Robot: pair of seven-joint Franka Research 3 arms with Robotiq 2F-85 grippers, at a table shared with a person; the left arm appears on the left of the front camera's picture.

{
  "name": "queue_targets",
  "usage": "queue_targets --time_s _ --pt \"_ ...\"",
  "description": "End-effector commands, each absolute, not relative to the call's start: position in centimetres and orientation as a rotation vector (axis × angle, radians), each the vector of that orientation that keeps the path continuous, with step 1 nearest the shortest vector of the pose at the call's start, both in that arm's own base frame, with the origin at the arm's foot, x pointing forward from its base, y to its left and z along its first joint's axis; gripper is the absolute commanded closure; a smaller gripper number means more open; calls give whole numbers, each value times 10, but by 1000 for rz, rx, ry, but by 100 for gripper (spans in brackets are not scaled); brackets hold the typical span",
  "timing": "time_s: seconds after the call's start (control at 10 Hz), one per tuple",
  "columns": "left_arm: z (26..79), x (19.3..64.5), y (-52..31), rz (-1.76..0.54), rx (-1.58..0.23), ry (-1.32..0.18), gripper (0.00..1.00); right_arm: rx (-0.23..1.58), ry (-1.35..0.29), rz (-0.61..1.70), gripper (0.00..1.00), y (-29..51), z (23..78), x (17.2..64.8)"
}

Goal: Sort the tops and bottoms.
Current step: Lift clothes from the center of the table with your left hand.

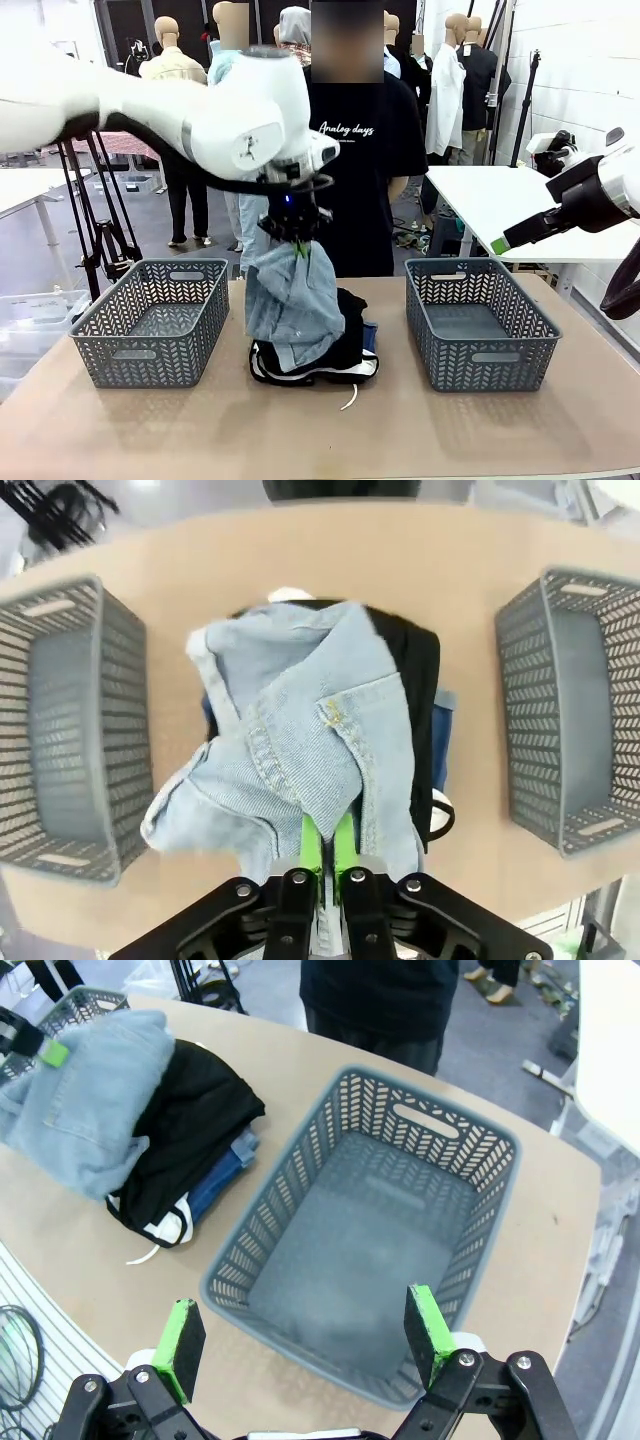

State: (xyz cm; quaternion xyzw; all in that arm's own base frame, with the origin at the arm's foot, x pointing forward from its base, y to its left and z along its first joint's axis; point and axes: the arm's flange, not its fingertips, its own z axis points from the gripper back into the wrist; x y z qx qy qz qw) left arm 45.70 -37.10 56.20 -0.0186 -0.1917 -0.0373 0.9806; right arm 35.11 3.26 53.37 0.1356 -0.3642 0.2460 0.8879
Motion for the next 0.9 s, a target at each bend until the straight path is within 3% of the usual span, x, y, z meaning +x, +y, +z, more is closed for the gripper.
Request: queue_targets --time_s 0.0,0.4,0.8 --pt "629 441 -363 -52 19 -507 100 301 -758 510 0 32 532 353" --pt "717 406 -347 -22 45 -658 100 301 -758 510 0 32 532 353" --pt "725 401 -345 -44 21 -644 100 301 -758 510 0 32 532 353"
